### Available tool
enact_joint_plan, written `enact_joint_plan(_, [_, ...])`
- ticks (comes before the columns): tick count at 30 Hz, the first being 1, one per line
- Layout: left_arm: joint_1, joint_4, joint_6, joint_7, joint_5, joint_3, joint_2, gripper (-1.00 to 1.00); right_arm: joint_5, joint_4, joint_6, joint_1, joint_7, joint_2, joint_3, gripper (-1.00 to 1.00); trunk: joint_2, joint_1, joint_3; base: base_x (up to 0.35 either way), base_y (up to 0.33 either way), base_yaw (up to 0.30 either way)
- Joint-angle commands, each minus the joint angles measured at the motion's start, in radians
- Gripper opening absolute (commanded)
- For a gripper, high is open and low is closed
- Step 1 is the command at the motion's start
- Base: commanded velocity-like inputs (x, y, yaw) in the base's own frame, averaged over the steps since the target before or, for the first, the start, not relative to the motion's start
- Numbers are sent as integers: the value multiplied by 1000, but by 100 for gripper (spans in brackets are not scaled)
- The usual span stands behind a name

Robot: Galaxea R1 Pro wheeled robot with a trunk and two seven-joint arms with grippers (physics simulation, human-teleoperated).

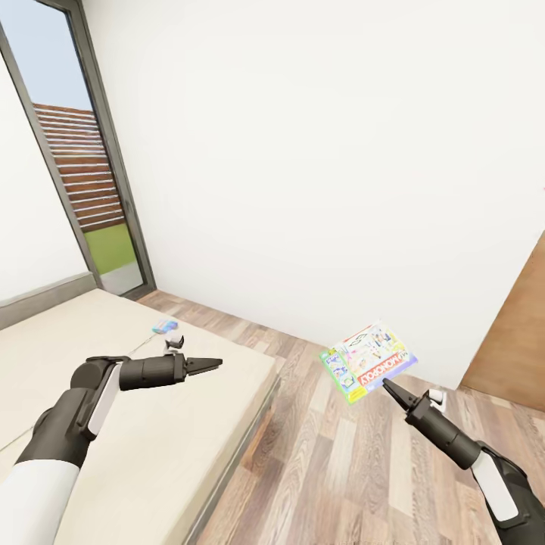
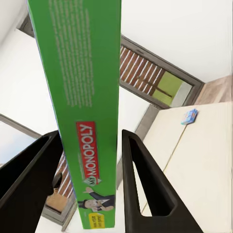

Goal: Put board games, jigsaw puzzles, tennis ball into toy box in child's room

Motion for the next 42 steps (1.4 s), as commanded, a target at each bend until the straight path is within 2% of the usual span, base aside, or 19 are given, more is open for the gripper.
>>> enact_joint_plan(1, [-1,0,8,-1,2,0,0,100,-7,2,9,-1,1,0,-1,-100,-2,1,-2,0,0,-278])
enact_joint_plan(30, [-1,0,6,-1,2,0,-3,100,-7,22,9,-2,0,-1,-4,-100,-2,1,11,0,0,-278])
enact_joint_plan(42, [-1,0,6,-1,2,0,-3,100,-7,29,9,-2,0,-1,-23,-100,-2,1,17,0,0,-279])
